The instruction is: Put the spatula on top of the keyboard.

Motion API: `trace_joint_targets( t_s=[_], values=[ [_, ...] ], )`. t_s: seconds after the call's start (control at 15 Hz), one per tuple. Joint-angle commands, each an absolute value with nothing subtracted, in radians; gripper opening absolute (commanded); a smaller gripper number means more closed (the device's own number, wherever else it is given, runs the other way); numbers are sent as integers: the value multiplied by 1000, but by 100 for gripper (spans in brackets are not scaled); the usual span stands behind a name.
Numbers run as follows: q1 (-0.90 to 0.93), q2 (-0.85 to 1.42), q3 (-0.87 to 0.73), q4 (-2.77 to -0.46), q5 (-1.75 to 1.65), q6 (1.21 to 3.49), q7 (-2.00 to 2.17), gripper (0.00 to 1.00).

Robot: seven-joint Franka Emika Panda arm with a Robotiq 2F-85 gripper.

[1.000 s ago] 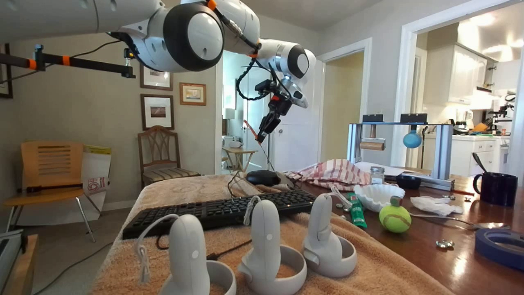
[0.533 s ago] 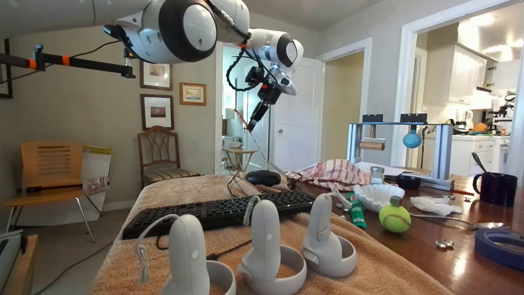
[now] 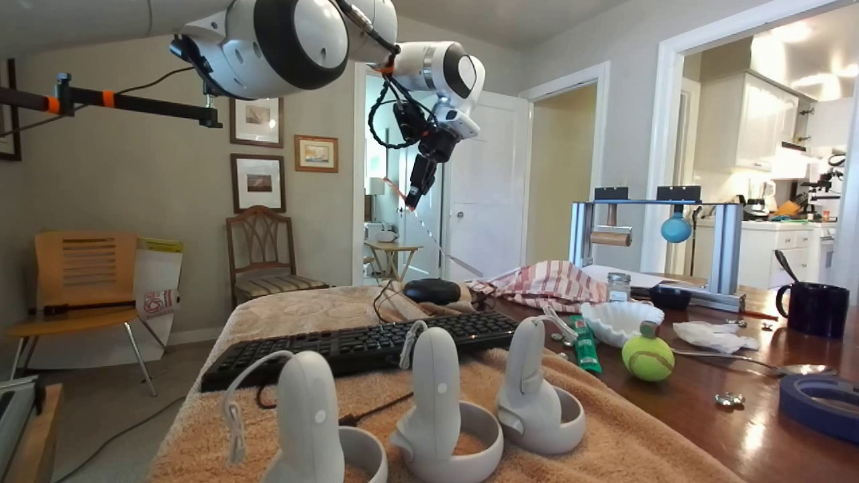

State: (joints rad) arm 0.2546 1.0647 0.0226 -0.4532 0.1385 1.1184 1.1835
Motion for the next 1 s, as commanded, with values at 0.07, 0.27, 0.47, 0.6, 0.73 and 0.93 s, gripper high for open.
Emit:
trace_joint_targets(
  t_s=[0.07,0.27,0.47,0.6,0.73,0.93],
  values=[
    [217,1025,1,-468,134,1109,1382,5],
    [191,1013,-8,-467,136,1124,1495,5],
    [168,1013,-16,-466,132,1140,1608,5],
    [156,1013,-20,-466,132,1143,1688,5],
    [144,1015,-22,-467,135,1147,1772,5],
    [128,1020,-26,-465,134,1153,1899,5]
  ],
)
